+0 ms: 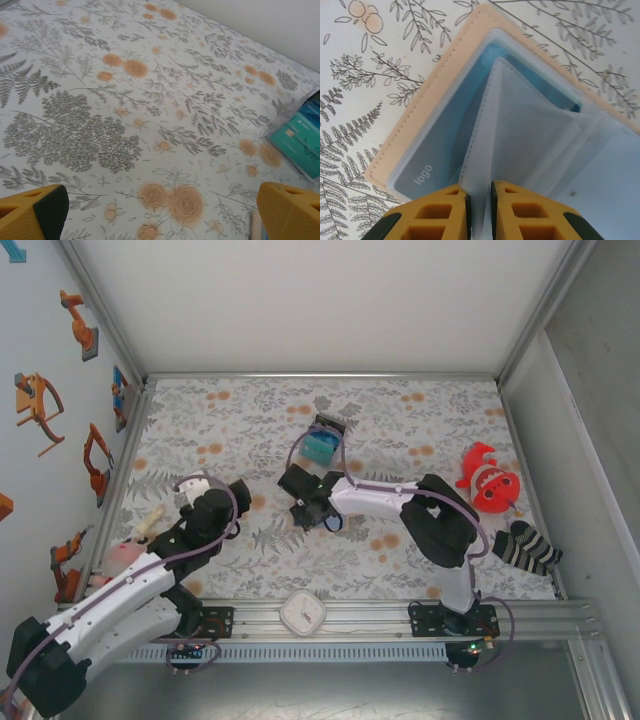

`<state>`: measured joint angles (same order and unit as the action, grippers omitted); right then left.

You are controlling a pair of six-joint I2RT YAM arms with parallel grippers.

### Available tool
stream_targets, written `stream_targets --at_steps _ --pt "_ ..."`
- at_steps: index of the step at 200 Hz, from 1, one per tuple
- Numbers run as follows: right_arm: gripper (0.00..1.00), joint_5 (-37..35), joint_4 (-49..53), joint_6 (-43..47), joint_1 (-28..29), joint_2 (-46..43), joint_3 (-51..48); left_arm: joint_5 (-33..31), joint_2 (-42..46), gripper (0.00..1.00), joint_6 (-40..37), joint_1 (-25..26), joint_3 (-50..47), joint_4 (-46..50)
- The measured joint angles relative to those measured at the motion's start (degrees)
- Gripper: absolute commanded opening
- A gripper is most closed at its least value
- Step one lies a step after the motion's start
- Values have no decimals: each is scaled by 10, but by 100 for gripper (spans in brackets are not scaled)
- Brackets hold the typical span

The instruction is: Take the credit cards out of the card holder

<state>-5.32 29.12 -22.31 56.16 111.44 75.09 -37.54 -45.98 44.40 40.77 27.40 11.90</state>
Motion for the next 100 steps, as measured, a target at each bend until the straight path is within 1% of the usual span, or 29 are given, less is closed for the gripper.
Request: stream_targets --at_steps 25,61,100 --pt "19 -5 -1 -2 -8 -27 -20 32 -37 97 -20 0 20 -23" --pt "24 -16 -10 -9 -21 -60 -46 89 -110 97 -54 0 53 -52" --pt "29 -22 -20 -21 -38 -88 -83 131 -191 100 -85 9 95 -63"
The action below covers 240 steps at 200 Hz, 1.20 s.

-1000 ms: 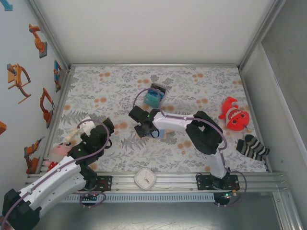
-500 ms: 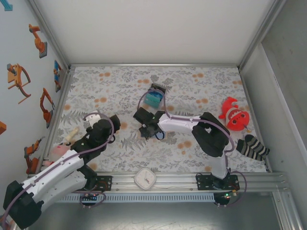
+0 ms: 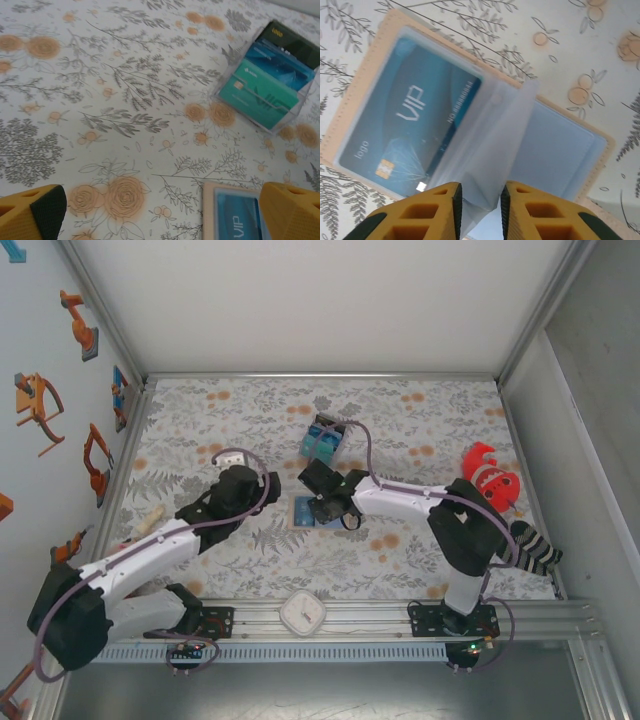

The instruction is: Take the credit cards out of the card holder

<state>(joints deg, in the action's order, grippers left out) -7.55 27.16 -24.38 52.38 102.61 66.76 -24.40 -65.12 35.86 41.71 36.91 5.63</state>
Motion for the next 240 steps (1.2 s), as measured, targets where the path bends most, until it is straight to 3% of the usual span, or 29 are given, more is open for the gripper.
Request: stream_targets --at_steps 79,121,196,240 --pt "29 7 -30 -39 -42 -60 -80 31 -119 95 -33 38 47 10" --pt "31 30 -48 -65 -74 -66 -112 46 -153 86 -38 40 47 17" --pt "24 71 -57 -86 -95 -117 -111 78 -216 80 -40 48 58 18" --pt "24 132 -74 -97 -96 -104 -98 90 -235 71 -42 48 58 19"
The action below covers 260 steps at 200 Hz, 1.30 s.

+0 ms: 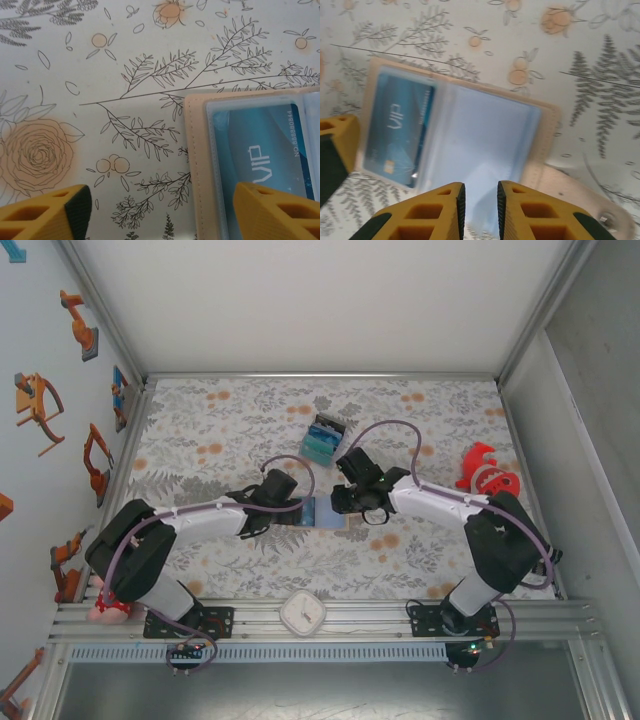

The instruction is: Take the credit cards out of the card holder

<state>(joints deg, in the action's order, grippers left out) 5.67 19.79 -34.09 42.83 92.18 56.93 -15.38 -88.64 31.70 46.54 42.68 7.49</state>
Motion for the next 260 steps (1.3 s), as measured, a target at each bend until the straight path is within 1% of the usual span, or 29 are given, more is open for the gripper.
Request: stream_targets --at_steps 45,73,85,102,156,191,260 --pt "23 71 -44 -20 0 46 15 7 -12 67 0 2 0 0" --pt "20 100 -55 -32 0 71 21 14 -17 60 2 4 0 0" --pt "19 113 -60 -37 0 81 24 16 -18 59 5 4 0 -1" --pt "17 131 -73 -46 -1 93 25 17 -18 55 8 4 0 -1" --pt "16 188 -133 -86 -17 113 21 20 -21 53 13 6 0 -2" --pt "15 203 -158 -101 -20 118 12 24 -24 52 22 11 0 -7" --pt "14 200 -158 -111 -20 134 3 28 -25 51 31 16 0 -9"
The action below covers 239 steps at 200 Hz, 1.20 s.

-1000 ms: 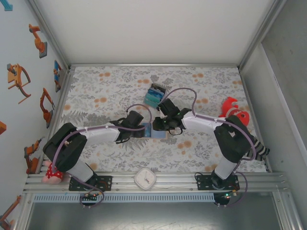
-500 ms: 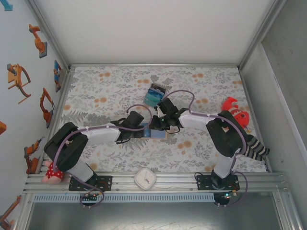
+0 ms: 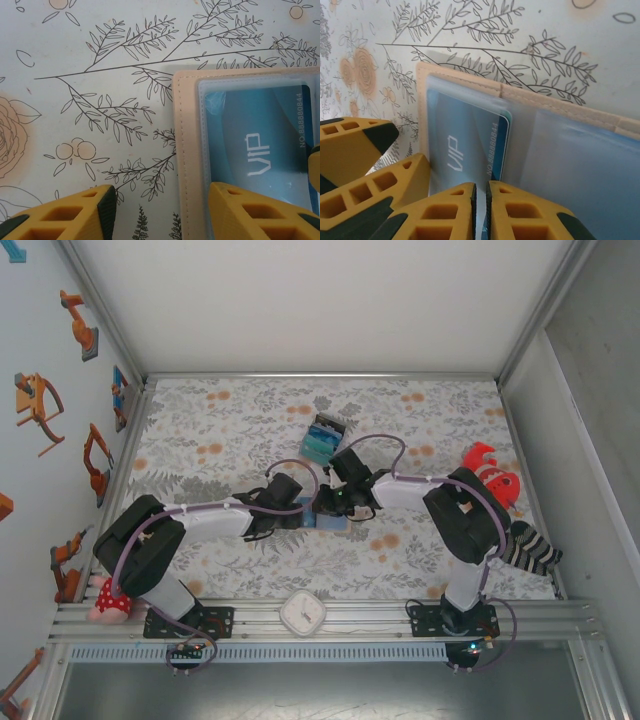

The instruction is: Take the credit cards out of the card holder

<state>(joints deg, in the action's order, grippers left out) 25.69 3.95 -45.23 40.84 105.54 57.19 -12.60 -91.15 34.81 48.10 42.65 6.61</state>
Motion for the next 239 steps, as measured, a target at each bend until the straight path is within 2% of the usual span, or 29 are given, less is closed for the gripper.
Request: stream_targets --at_steps 157,239 --pt "14 5 -46 -22 -10 0 -33 2 -1 45 13 3 0 -4" --pt "12 50 -124 -57 -23 0 -64 2 -2 41 17 3 0 -4"
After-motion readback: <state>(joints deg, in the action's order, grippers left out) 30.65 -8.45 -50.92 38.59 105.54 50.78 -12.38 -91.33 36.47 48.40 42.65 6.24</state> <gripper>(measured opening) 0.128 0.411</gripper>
